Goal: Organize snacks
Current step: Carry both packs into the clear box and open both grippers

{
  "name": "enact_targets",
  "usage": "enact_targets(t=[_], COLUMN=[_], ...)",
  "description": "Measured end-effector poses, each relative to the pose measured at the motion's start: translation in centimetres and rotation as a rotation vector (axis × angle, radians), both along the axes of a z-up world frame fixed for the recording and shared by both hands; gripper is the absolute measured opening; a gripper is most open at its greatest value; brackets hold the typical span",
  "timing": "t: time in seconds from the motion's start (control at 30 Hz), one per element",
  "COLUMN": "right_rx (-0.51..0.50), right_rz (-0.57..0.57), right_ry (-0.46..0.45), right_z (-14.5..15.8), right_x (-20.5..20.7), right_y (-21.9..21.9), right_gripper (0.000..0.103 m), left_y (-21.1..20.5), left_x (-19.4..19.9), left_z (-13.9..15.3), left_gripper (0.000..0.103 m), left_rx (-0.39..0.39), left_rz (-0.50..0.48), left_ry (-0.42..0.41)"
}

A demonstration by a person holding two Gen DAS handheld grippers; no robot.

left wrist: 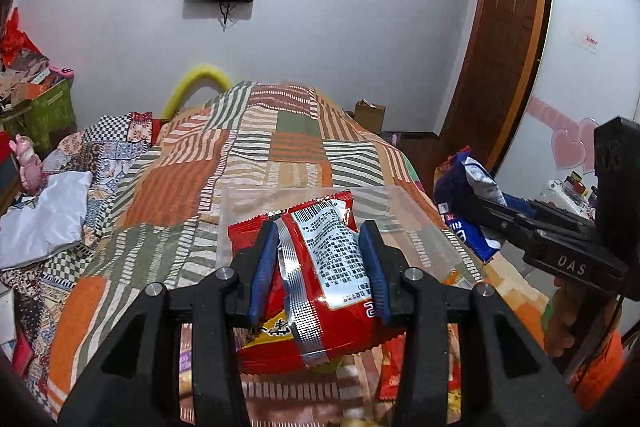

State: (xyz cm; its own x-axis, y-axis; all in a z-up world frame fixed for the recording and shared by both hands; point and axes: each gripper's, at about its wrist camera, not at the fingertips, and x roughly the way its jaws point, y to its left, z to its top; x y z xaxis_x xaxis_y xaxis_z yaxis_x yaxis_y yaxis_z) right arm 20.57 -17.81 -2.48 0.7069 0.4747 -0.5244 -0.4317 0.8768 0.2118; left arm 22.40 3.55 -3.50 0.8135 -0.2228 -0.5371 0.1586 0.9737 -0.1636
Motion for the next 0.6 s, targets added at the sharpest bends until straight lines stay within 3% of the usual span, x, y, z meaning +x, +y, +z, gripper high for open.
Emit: enact_targets(t=[0.6], right_rx=[-0.115], right_rz=[0.019], right_ry=[0.113], right_z=[-3.7], right_x=[5.2], right_y=[2.5], right_gripper=[0.042], left_y=[0.9], left_x=[7.4], left_z=[-5.0], left_gripper=[0.042], left_rx=[0.046], left_rz=[-0.006], left_ry=[0.121])
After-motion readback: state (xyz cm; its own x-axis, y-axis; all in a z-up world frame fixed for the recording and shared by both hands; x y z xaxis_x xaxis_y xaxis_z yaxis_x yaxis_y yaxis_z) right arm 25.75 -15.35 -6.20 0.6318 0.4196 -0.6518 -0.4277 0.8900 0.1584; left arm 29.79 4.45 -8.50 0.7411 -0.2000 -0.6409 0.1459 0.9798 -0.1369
